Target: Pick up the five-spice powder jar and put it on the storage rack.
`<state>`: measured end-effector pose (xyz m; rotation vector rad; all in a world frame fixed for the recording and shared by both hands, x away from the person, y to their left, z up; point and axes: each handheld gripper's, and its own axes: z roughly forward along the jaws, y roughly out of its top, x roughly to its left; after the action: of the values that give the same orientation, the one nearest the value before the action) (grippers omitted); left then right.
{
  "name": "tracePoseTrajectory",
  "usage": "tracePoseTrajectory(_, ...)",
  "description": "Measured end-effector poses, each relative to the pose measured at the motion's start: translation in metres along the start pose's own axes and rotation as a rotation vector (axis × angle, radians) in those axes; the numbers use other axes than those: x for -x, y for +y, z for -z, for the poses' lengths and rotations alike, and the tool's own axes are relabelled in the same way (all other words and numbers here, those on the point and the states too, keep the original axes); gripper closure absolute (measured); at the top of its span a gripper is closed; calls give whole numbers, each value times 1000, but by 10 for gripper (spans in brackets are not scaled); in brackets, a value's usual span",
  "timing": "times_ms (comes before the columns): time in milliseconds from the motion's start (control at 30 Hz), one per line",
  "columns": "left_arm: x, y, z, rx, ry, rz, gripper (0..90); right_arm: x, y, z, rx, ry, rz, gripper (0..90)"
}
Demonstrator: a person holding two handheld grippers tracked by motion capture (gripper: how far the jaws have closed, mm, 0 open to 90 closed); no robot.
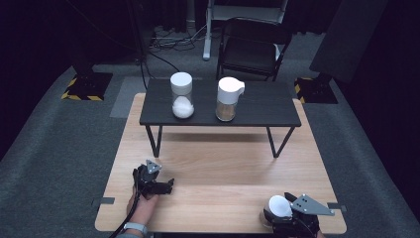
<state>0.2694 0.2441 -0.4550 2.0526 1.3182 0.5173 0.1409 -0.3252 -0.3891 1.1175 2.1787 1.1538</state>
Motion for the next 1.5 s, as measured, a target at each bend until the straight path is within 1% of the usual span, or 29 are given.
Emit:
tracePoseTrajectory(100,0,0,0,0,0,0,2,0,-3,1,3,5,0,74)
tracePoseTrajectory(267,0,0,0,0,0,0,2,1,-8,0,-10,12,6,79)
tracePoseTrajectory(400,0,0,0,0,0,0,2,0,-12,1,-1,10,9,82)
tracePoseTrajectory(533,0,0,0,-1,0,-1,2,-2,-16,-2,-12,12,19,83)
tracePoseTrajectory(667,0,0,0,0,0,0,2,-3,-22,-3,3,10,20,86)
tracePoseTrajectory(767,0,0,0,0,0,0,2,-3,-24,-6,-11,10,15,88)
tracePoseTrajectory(933,0,0,0,0,0,0,2,-5,-28,-10,-20,6,29,91)
tracePoseTrajectory(1067,0,0,0,0,0,0,2,-10,-30,-15,-34,-3,58,91)
tracePoseTrajectory(1233,0,0,0,2,-1,-2,2,-8,-34,-18,-34,-3,54,103)
tracePoseTrajectory(1367,0,0,0,0,0,-1,2,-8,-36,-20,-33,-4,61,114)
tracePoseTrajectory(1400,0,0,0,-1,0,-1,2,-9,-38,-21,-33,-7,70,125)
tracePoseTrajectory(1433,0,0,0,-1,0,-1,2,-9,-38,-21,-33,-7,70,125)
tracePoseTrajectory(1467,0,0,0,-1,-1,-2,2,-10,-40,-21,-28,-15,92,139)
tracePoseTrajectory(1500,0,0,0,-1,-1,-2,2,-10,-40,-21,-28,-17,94,143)
